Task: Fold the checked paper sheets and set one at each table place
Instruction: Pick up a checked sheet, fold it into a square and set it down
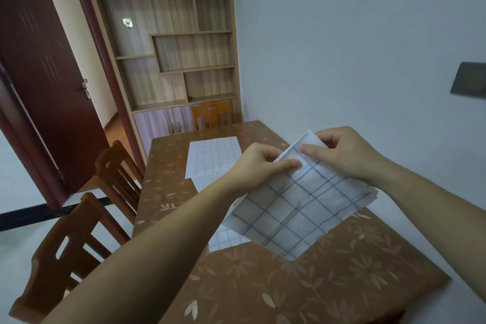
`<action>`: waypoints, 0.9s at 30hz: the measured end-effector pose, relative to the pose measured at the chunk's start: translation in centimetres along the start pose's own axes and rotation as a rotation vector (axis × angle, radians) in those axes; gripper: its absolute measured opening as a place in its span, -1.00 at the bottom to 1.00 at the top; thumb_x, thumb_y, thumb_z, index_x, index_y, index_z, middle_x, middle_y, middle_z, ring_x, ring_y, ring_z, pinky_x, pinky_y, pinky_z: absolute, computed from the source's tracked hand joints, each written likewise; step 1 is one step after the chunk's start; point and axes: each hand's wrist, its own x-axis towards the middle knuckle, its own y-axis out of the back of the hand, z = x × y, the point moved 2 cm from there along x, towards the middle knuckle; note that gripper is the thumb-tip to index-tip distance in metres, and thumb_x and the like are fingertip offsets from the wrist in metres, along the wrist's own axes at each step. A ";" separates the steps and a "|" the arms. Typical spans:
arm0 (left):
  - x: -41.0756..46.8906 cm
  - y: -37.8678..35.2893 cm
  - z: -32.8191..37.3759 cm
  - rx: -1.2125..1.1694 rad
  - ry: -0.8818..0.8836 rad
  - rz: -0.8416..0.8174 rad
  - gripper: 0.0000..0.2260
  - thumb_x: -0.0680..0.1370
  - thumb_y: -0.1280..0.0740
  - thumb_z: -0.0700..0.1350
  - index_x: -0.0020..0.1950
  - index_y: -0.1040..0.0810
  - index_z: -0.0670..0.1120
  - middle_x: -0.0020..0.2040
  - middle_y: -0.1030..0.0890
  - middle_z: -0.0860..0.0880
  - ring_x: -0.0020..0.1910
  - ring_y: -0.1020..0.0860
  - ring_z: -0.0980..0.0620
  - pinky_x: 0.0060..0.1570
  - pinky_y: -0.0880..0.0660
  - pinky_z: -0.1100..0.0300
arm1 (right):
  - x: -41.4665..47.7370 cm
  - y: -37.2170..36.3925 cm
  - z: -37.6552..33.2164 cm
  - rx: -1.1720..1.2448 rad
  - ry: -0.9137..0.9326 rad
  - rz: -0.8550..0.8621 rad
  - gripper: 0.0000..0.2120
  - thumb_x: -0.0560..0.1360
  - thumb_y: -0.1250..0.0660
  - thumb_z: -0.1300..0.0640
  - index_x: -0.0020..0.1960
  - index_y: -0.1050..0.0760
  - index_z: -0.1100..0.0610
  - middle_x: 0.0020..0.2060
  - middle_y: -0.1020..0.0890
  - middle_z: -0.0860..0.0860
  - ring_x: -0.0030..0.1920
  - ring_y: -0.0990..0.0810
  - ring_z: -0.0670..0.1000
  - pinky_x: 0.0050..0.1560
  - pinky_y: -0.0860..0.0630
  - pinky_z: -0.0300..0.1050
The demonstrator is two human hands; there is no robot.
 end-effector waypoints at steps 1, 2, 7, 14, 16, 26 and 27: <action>0.0 0.0 0.0 0.001 0.004 0.002 -0.81 0.51 -0.44 -0.01 -0.08 -0.72 -0.13 -0.14 -0.72 -0.11 -0.15 -0.67 -0.02 -0.15 -0.59 0.17 | 0.0 0.0 -0.3 0.045 0.006 0.010 -0.88 0.48 -0.45 0.09 -0.23 -0.68 0.04 -0.33 -0.71 -0.01 -0.35 -0.62 -0.13 -0.32 -0.51 -0.28; 0.0 0.0 0.0 0.003 0.004 0.003 -0.80 0.51 -0.45 -0.01 -0.08 -0.72 -0.14 -0.14 -0.72 -0.12 -0.14 -0.68 -0.04 -0.16 -0.58 0.16 | 0.0 -0.1 -0.6 0.077 0.013 0.018 -0.90 0.46 -0.47 0.11 -0.23 -0.69 0.02 -0.31 -0.72 -0.01 -0.35 -0.63 -0.14 -0.33 -0.51 -0.31; -0.4 0.1 0.3 -0.057 -0.039 0.020 -0.85 0.52 -0.43 -0.02 -0.04 -0.72 -0.07 -0.12 -0.72 -0.05 -0.12 -0.67 0.05 -0.10 -0.59 0.18 | 0.3 -0.3 -1.2 0.086 0.057 0.025 -0.77 0.47 -0.46 0.18 -0.34 -0.66 -0.02 -0.42 -0.67 -0.09 -0.39 -0.57 -0.21 -0.36 -0.45 -0.39; -0.2 0.1 0.5 -0.108 -0.067 0.124 -0.86 0.52 -0.45 -0.08 -0.21 -0.70 -0.09 -0.36 -0.63 0.08 -0.35 -0.52 0.22 -0.33 -0.43 0.36 | 0.4 -0.5 -1.5 0.025 0.120 -0.020 -0.71 0.54 -0.36 0.21 -0.30 -0.63 -0.04 -0.49 -0.58 -0.19 -0.42 -0.46 -0.26 -0.36 -0.35 -0.44; -0.2 0.2 0.4 -0.108 -0.076 0.133 -0.85 0.51 -0.46 -0.08 -0.23 -0.70 -0.10 -0.36 -0.63 0.06 -0.35 -0.52 0.21 -0.33 -0.42 0.36 | 0.4 -0.6 -1.6 0.024 0.113 -0.031 -0.76 0.55 -0.35 0.18 -0.24 -0.67 0.00 -0.41 -0.64 -0.11 -0.36 -0.51 -0.22 -0.30 -0.40 -0.39; -0.4 0.6 0.7 -0.085 -0.133 0.131 -0.71 0.57 -0.37 -0.03 -0.13 -0.68 -0.26 -0.28 -0.60 -0.13 -0.28 -0.49 0.06 -0.26 -0.41 0.17 | 1.1 -1.1 -1.7 0.033 0.194 0.085 -0.83 0.54 -0.37 0.13 -0.19 -0.69 0.05 -0.25 -0.72 0.10 -0.18 -0.67 0.10 -0.10 -0.54 -0.07; -0.4 0.5 0.7 -0.068 -0.148 0.138 -0.67 0.59 -0.34 -0.01 -0.13 -0.66 -0.29 -0.29 -0.55 -0.12 -0.28 -0.44 0.05 -0.26 -0.37 0.14 | 1.2 -1.1 -1.6 0.022 0.197 0.111 -0.83 0.53 -0.38 0.11 -0.20 -0.69 0.04 -0.30 -0.72 0.07 -0.20 -0.66 0.14 -0.12 -0.53 -0.04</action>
